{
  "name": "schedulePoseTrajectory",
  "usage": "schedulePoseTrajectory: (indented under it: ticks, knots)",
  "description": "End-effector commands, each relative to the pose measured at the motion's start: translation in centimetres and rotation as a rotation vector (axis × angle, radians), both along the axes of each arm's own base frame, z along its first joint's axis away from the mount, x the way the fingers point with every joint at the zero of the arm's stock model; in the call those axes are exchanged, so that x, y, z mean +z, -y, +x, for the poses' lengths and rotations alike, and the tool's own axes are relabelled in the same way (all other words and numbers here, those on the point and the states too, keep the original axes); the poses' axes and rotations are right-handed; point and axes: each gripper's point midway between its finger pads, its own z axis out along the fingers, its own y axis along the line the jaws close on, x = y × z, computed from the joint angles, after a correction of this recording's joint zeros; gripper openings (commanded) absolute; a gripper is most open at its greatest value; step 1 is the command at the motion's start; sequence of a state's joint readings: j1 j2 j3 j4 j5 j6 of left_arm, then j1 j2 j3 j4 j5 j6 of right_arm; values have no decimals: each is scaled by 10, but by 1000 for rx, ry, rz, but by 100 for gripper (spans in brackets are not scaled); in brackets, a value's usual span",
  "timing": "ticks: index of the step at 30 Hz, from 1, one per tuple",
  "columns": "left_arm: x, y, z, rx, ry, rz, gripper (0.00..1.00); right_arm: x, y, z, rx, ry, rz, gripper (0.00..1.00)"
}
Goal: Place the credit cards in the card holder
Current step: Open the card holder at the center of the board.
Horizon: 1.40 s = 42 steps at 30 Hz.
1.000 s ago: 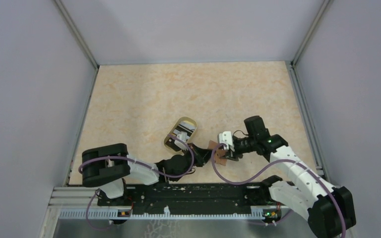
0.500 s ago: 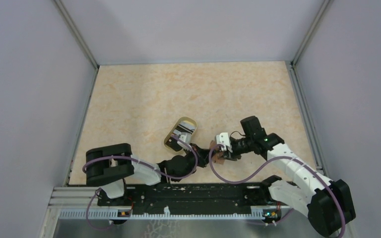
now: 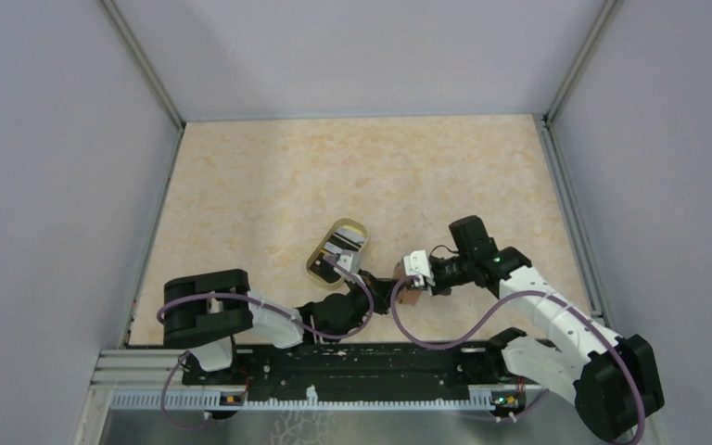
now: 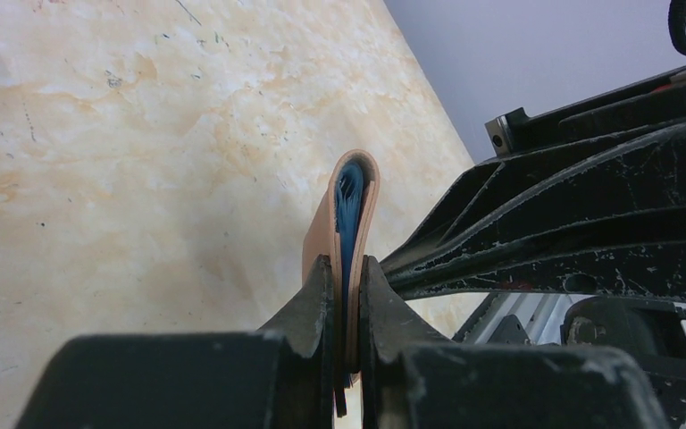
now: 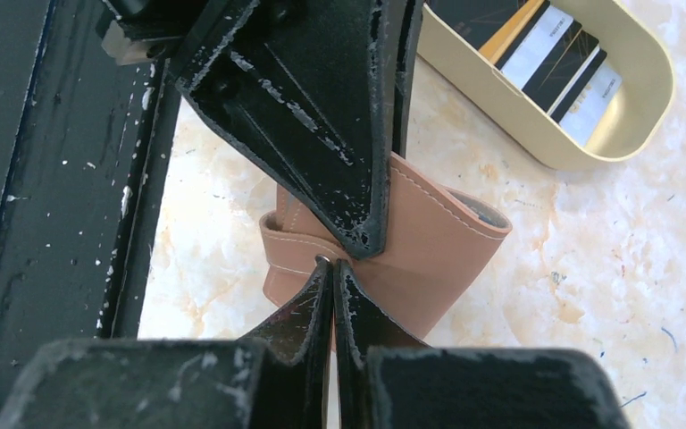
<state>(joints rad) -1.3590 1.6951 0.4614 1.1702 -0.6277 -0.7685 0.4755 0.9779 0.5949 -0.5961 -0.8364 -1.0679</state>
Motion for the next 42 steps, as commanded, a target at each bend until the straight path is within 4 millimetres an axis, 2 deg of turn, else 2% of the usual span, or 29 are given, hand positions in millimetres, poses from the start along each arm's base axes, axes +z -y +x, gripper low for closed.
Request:
schedulePoseTrajectory:
  ticks: [1,8,11,15,19,21,23,30,35,42]
  knots:
    - [61,-7,18,111,41,-233,0,4,-6,-35,119,-109,34,0]
    - [66,-8,22,135,38,-243,0,2,-6,-44,161,-136,23,0]
    - [64,-6,20,122,44,-223,0,9,-9,-35,131,-101,38,0]
    - [53,-6,14,83,43,-172,0,32,-10,-16,42,-24,74,22]
    - [44,-8,7,24,101,-105,0,49,-5,-14,27,18,119,39]
    - [46,-7,0,-22,150,-103,0,50,-3,-13,23,34,123,47]
    - [49,-2,-7,-73,200,-115,0,43,-1,-9,5,43,103,50]
    - [54,14,-15,-137,227,-145,0,26,2,14,-100,55,43,49]
    - [52,16,-8,-94,153,-165,0,17,4,21,-132,84,3,47]
    - [66,24,-3,-62,37,-278,0,-4,3,21,-119,68,-77,33]
